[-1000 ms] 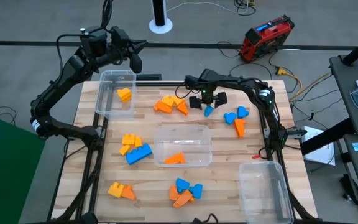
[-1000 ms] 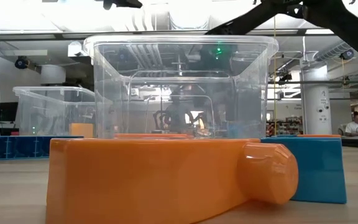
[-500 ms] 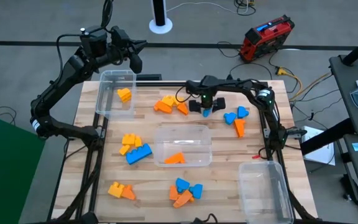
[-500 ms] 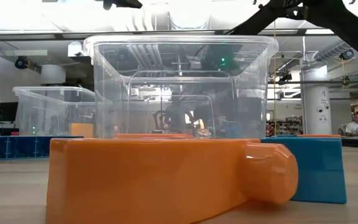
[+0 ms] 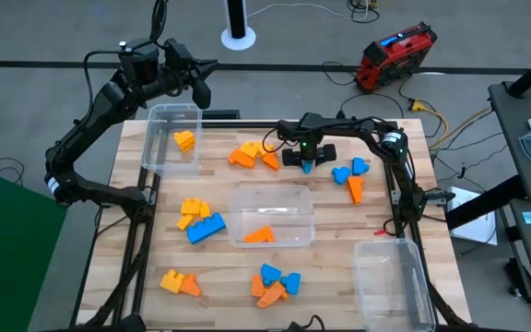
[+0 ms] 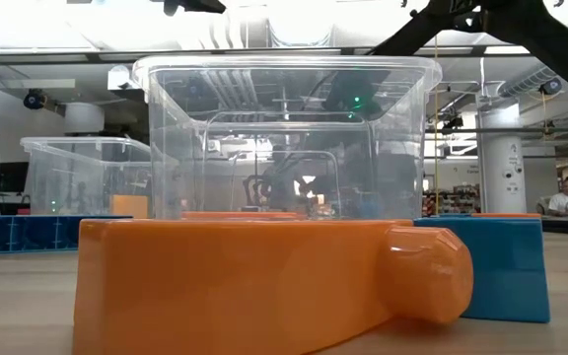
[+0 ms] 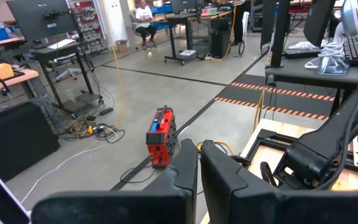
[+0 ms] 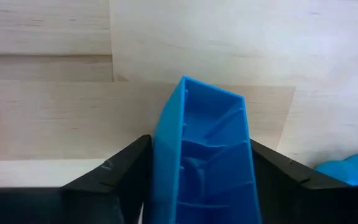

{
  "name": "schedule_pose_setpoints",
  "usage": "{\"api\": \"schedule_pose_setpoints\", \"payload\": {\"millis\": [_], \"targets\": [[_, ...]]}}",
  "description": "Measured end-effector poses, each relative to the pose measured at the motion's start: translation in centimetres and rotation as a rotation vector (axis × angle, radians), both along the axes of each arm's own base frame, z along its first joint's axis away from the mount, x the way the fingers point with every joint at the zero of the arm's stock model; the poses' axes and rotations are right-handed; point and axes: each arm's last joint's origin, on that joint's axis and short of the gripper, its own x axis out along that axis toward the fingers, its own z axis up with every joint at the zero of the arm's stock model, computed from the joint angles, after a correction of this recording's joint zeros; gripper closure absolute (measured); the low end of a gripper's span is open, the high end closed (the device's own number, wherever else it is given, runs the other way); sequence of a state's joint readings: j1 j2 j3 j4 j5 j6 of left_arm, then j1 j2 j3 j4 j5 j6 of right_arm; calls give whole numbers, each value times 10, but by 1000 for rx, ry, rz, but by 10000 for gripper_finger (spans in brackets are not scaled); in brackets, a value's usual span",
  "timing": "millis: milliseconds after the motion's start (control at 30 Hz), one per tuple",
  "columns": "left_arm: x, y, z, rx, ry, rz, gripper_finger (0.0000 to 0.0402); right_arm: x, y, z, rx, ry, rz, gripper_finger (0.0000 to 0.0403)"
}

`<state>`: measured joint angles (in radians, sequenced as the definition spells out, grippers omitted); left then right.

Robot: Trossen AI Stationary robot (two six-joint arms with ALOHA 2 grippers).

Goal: Sort blocks
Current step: Put the blue game piece into the bottom right transparent bin

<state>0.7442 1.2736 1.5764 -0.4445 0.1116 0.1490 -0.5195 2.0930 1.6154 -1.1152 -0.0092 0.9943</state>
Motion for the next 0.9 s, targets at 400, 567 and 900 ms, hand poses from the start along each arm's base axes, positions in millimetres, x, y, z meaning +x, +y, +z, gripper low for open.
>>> {"api": "schedule_pose_setpoints", "payload": {"millis": [400, 567, 900], "targets": [[0, 0, 0, 0, 0, 0, 402, -1, -1, 0, -5, 3, 27, 274], [0, 0, 0, 0, 0, 1, 402, -1, -2, 0, -4, 3, 36, 274], [0, 0, 0, 2, -3, 1, 402, -11, 3, 71, -79, -134, 89, 274]]}}
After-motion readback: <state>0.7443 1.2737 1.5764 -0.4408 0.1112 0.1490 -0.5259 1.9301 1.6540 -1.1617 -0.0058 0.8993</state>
